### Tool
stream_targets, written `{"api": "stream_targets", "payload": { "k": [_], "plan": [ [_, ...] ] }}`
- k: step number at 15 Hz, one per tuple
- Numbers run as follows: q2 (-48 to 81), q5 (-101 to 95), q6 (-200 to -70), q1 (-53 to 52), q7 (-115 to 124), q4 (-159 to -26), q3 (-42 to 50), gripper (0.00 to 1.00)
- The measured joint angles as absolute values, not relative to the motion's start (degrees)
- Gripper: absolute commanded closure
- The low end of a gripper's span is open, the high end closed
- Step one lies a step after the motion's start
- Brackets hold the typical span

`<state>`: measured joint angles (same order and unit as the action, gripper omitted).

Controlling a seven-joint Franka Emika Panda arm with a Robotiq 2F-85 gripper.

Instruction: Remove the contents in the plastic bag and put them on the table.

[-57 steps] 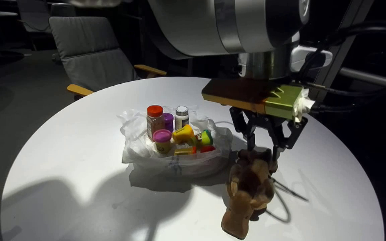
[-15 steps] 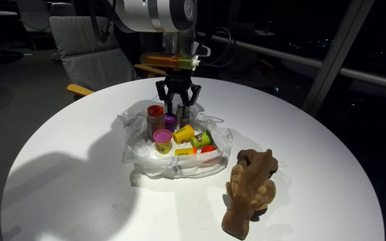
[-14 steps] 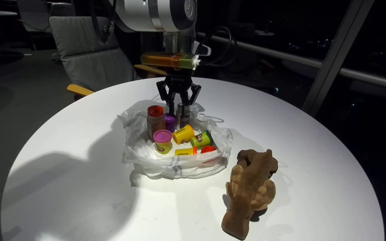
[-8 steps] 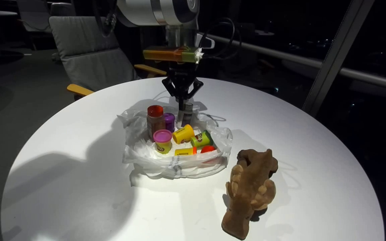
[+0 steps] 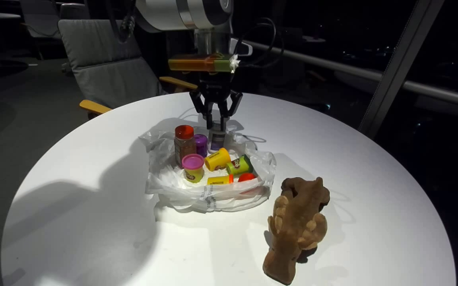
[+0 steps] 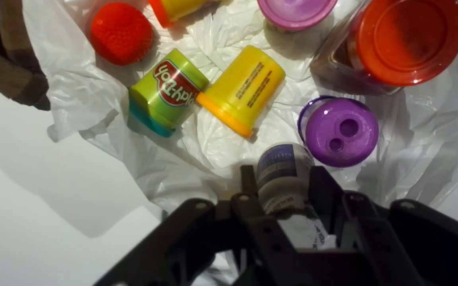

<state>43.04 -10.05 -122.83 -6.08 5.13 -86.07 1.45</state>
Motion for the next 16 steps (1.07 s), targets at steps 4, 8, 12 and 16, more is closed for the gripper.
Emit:
{"api": "stream_targets", "payload": {
  "k": [4, 8, 12, 16],
  "plan": [
    [43.7, -11.1, -123.1, -6.5, 5.3, -86.1, 1.8, 0.01],
    [44.5, -11.1, -125.2, -6.5, 5.2, -85.9, 2.0, 0.25],
    [45.0, -11.1, -128.9, -6.3, 5.0, -85.8, 2.0, 0.51],
    [45.0, -11.1, -131.6, -6.2, 4.7, -85.8, 2.1, 0.81]
  ]
}}
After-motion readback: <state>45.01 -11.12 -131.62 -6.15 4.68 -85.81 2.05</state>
